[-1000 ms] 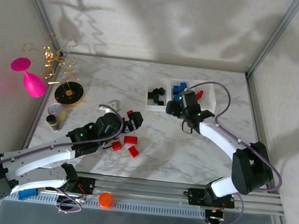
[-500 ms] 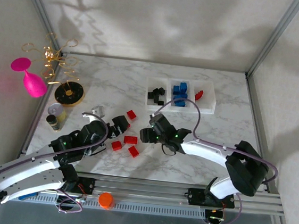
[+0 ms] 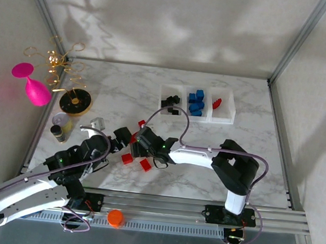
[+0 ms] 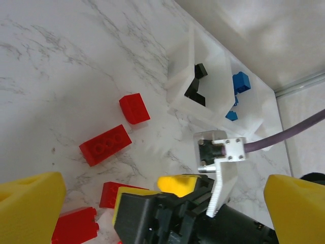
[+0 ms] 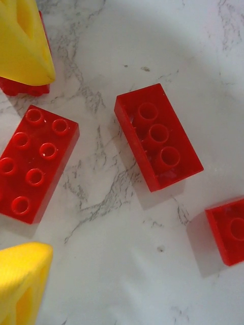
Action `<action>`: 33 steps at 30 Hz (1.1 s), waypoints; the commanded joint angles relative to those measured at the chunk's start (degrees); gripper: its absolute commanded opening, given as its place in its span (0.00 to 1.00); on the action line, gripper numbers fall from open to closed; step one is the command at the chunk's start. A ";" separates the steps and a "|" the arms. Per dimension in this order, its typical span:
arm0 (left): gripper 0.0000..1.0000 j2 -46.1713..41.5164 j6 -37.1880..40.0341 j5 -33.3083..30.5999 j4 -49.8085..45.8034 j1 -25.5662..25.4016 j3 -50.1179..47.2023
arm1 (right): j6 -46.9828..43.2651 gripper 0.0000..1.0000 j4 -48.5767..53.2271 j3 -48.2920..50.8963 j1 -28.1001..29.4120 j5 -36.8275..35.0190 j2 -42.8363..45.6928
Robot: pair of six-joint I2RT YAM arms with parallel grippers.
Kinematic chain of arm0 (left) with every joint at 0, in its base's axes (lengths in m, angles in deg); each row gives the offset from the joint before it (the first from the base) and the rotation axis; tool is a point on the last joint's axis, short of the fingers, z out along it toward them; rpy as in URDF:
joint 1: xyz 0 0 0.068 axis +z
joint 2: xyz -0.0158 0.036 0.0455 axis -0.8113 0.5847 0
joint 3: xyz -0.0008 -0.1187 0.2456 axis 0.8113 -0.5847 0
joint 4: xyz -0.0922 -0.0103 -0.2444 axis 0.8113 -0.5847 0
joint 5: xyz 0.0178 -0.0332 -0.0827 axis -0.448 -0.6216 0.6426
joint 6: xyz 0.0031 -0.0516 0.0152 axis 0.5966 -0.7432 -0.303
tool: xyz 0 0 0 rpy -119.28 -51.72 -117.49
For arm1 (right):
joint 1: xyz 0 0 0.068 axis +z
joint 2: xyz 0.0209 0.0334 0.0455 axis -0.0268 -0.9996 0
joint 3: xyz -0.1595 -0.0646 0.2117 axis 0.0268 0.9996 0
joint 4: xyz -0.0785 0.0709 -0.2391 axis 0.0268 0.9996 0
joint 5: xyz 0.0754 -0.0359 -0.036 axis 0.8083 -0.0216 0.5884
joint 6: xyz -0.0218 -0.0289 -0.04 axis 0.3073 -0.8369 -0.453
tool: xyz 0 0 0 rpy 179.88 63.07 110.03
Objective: Sort the legos into containers by color
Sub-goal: Touch the lego at the bottom-center of the table.
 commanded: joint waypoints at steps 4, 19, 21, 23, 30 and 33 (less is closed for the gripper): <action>1.00 -2.12 -2.23 -2.91 -4.63 0.08 -0.20 | 3.10 0.84 3.30 -3.63 1.14 -3.71 -3.81; 1.00 -1.68 -1.96 -2.46 -3.56 0.07 -0.54 | 5.55 0.81 9.43 0.09 1.56 -7.57 -1.19; 0.99 -1.69 -1.94 -2.47 -3.19 0.07 -0.63 | 5.62 0.81 10.63 -0.35 1.57 -7.52 -1.13; 1.00 -1.63 -1.94 -2.33 -2.50 0.07 -0.80 | 5.58 0.83 10.98 -1.20 1.87 -6.67 -1.62; 1.00 -1.39 -1.55 -2.70 -3.28 0.07 -0.18 | 6.70 0.91 9.05 -3.76 2.39 -4.46 -3.69; 1.00 -1.77 -1.52 -3.57 -4.44 0.07 0.28 | 6.72 0.91 7.90 -4.79 2.37 -3.19 -4.69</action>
